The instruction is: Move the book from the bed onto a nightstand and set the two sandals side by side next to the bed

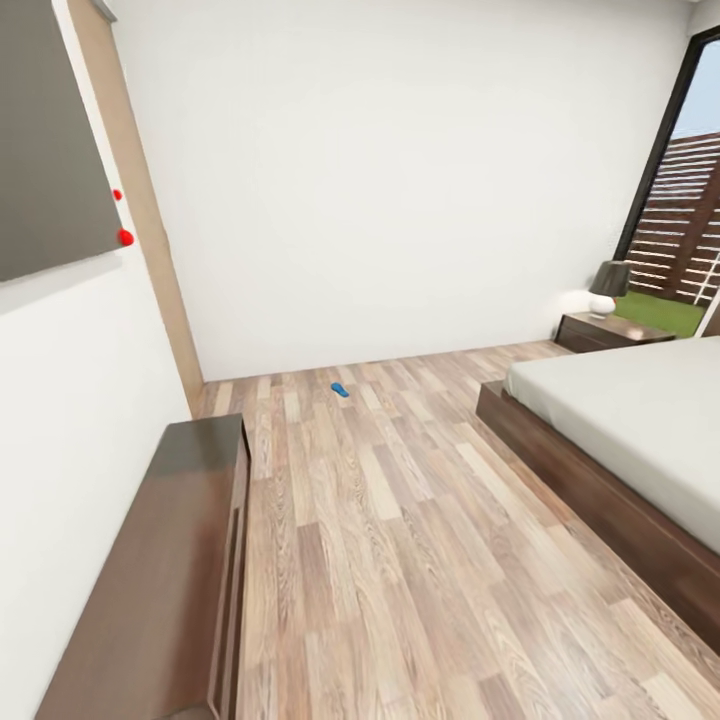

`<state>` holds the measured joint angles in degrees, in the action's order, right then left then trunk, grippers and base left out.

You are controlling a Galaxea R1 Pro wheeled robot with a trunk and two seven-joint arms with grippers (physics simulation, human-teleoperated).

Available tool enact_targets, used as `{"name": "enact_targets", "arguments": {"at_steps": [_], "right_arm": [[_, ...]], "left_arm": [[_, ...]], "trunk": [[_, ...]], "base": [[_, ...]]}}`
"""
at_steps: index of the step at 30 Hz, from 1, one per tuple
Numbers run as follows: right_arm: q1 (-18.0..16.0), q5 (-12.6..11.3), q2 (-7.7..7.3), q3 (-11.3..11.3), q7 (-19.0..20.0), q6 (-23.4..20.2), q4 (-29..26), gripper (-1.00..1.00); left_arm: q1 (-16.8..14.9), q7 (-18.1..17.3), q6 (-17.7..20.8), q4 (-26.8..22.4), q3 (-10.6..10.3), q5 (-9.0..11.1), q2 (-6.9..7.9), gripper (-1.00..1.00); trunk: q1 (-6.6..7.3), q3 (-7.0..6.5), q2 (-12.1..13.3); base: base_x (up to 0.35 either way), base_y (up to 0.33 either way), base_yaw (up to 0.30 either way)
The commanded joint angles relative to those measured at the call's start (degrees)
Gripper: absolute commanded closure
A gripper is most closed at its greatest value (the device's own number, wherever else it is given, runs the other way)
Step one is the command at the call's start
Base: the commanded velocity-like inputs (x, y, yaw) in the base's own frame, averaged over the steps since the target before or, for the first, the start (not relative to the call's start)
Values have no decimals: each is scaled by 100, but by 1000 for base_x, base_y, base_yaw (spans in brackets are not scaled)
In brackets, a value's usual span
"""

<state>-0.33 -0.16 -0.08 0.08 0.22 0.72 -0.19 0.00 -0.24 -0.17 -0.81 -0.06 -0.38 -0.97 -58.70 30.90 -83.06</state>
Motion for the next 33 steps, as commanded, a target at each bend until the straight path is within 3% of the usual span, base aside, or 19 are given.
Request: {"name": "enact_targets", "arguments": {"at_steps": [1,27,33], "right_arm": [[-2,-2,0,1,1,9,1,-100],[-2,26,0,7,-1,-17,1,-100],[-51,36,-2,1,25,-135,-56,-100]], "left_arm": [[0,-2,-2,-5,-1,-4,0,-100],[-4,-2,-9,-10,-3,-6,-11,-100],[-248,63,10,-44,-21,-6,-19,-100]], "trunk": [[-3,5,-2],[-3,6,-2],[-3,6,-2]], "base": [[300,-183,0],[281,-222,0],[283,-207,0]]}}
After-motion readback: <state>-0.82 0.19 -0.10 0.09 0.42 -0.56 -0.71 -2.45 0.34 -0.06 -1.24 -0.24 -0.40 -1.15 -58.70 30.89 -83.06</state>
